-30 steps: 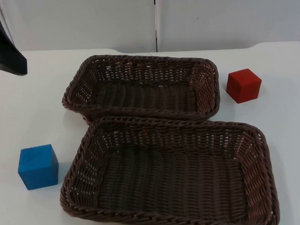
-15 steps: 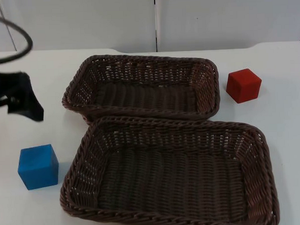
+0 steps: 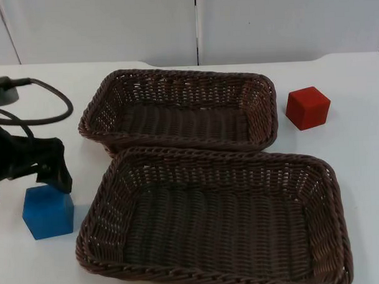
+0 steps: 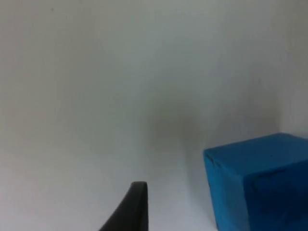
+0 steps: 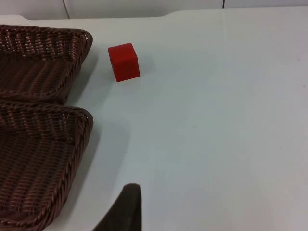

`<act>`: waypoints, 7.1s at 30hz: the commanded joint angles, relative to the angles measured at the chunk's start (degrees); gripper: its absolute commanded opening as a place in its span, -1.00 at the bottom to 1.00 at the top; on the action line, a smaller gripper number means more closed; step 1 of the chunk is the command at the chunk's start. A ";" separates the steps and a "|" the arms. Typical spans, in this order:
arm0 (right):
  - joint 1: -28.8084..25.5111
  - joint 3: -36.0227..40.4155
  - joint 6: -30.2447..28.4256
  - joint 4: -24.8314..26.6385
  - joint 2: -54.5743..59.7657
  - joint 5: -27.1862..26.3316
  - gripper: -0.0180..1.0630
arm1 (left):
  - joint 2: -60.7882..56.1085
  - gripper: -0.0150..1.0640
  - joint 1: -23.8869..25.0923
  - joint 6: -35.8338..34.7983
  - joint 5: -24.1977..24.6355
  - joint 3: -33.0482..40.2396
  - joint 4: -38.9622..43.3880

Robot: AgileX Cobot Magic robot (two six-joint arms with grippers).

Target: Pick up one cube with the left hand and place it into the upper basket. Pick up one cube with the right hand and place it into the lower basket.

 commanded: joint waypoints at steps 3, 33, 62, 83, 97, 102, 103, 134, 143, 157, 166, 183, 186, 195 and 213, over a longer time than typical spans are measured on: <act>-0.31 0.06 0.04 -0.07 -0.24 -0.44 0.99 | 1.24 0.86 -0.23 0.47 -1.25 -0.42 -1.02; -0.31 0.06 0.04 -0.07 -0.24 -0.44 0.99 | 2.47 -0.97 -0.23 6.47 -2.97 -0.93 -8.04; -0.31 -0.06 0.04 0.09 -0.24 -0.44 0.98 | -14.10 -0.97 -0.96 10.33 1.26 -10.81 -8.23; -0.31 -0.06 0.04 -0.07 -0.24 -0.44 0.98 | 19.98 -0.97 -16.40 12.33 13.22 -45.95 -4.79; -0.31 -0.06 0.04 -0.07 -0.24 -0.44 0.98 | 25.50 -0.97 -17.80 12.49 11.04 -46.03 -0.89; -0.31 -0.06 0.04 -0.07 -0.24 -0.44 0.98 | 26.93 -0.97 -17.80 12.49 10.14 -46.03 -0.65; -0.31 -0.06 0.04 -0.07 -0.24 -0.44 0.98 | 27.04 -0.96 -17.80 12.49 10.14 -45.93 -0.65; -0.31 -0.06 0.04 0.04 -0.24 -0.44 0.98 | 3.33 0.97 -17.80 8.10 19.43 -45.96 2.21; -0.31 -1.07 0.74 0.13 1.26 -1.19 0.98 | -18.85 0.97 -17.80 1.68 17.78 -34.61 8.94; -0.31 -9.34 -0.53 1.48 26.82 -10.34 0.98 | -46.80 0.97 -17.80 -3.46 13.87 -10.67 12.92; -0.31 -17.96 -7.88 6.47 52.96 -16.30 0.98 | -60.18 0.97 -17.80 -10.41 12.87 1.29 19.19; 0.88 -37.34 -17.22 10.35 92.39 -22.34 0.98 | -67.79 0.97 -17.80 -10.30 17.65 2.48 20.77; 4.12 -40.12 -21.91 9.94 97.27 -24.27 0.98 | -67.88 0.97 -17.80 -10.30 17.77 2.48 21.30; 7.71 -47.08 -22.43 9.15 108.89 -32.16 0.98 | -67.88 0.97 -17.80 -10.30 18.88 2.53 22.64; 11.03 -58.84 -25.42 11.95 127.30 -40.15 0.98 | -67.88 0.97 -17.80 -10.30 19.00 2.53 22.76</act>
